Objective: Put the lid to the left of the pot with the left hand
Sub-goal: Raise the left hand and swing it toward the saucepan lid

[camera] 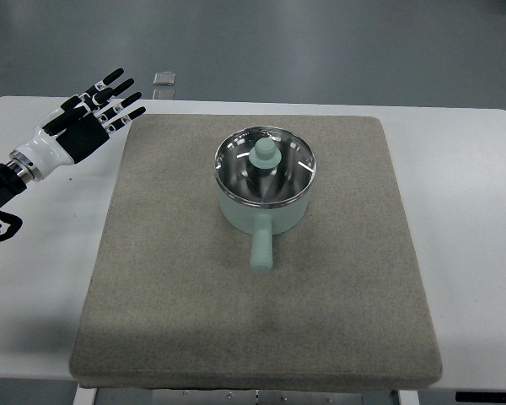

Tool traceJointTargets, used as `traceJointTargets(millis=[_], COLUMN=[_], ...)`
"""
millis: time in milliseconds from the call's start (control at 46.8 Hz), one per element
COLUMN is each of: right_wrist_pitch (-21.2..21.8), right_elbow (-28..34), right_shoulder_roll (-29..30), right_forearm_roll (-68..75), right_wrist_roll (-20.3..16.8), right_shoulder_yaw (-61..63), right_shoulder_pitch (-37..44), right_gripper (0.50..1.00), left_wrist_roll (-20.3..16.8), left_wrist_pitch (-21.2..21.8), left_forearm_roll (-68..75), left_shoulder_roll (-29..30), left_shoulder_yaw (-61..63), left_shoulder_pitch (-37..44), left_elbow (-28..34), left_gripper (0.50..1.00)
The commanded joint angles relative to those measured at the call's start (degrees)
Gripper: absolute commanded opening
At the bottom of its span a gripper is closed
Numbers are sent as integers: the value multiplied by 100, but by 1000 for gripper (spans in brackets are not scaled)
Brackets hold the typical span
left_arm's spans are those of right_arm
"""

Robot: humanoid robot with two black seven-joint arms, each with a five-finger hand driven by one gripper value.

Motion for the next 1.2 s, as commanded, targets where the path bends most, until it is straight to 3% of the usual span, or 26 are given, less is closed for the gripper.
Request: traceJointTargets(millis=[0,662,1174], right_wrist_pitch=[0,0,0], right_elbow=[0,0,0], right_shoulder_roll=[0,0,0], right_forearm_roll=[0,0,0], right_wrist_roll=[-4,4,4], right_shoulder_yaw=[3,-6,-6], right_shoulder_pitch=[-1,-1,-1], right_gripper=[921,921,921], left_wrist_roll=[0,0,-351], left_wrist_pitch=[-1,-38,-27], left_forearm_roll=[22,874,3659], left_shoulder_roll=[-16,-16,19], left_shoulder_yaw=[8,34,-54], left_shoulder_pitch=[-1,-115,-449], left_elbow=[0,35,44], left_gripper=[996,996,992])
